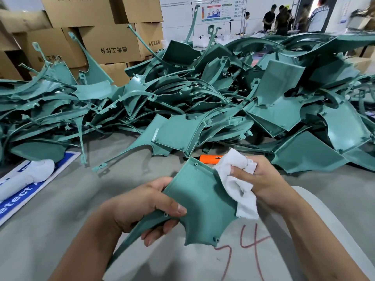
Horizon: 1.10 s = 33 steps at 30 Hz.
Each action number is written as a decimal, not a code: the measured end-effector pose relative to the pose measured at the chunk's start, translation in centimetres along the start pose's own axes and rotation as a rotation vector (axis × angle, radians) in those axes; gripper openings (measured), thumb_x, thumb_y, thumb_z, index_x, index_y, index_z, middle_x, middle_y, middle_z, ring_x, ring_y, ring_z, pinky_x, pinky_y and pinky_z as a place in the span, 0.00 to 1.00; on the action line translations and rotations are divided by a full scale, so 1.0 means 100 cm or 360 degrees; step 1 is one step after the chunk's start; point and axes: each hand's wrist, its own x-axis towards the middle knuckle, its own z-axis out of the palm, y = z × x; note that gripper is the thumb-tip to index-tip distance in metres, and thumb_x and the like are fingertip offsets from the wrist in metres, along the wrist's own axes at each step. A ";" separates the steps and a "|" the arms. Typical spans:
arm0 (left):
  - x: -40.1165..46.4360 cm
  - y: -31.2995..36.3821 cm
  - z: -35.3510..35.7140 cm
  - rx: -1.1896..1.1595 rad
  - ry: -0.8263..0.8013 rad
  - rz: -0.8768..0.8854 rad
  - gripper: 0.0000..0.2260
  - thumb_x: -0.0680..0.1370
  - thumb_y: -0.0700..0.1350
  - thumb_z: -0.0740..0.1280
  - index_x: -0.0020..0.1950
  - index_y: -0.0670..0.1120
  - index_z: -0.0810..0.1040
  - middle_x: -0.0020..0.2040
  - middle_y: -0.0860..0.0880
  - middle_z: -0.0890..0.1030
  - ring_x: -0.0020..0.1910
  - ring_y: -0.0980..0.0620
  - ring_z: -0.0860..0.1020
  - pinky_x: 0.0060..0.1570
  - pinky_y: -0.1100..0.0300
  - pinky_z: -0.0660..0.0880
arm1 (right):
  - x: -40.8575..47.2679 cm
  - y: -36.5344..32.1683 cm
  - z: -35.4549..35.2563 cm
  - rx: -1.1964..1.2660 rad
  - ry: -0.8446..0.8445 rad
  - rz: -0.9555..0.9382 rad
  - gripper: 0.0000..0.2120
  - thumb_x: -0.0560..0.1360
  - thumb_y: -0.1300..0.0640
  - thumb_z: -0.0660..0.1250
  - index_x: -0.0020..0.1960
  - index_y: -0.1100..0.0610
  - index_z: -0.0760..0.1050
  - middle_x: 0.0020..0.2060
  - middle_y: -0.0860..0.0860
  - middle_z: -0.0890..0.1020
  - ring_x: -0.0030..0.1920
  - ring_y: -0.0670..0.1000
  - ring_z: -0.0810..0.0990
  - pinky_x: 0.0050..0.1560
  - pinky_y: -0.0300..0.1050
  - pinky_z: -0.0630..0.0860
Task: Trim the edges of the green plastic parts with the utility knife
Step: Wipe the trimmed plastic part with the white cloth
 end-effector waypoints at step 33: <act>0.005 -0.006 0.021 0.0745 0.0550 0.0743 0.05 0.76 0.41 0.68 0.42 0.49 0.76 0.30 0.45 0.76 0.19 0.47 0.71 0.21 0.62 0.67 | 0.015 0.009 0.004 -0.0689 0.0383 -0.0607 0.06 0.78 0.56 0.72 0.47 0.59 0.84 0.41 0.56 0.82 0.42 0.56 0.80 0.43 0.49 0.74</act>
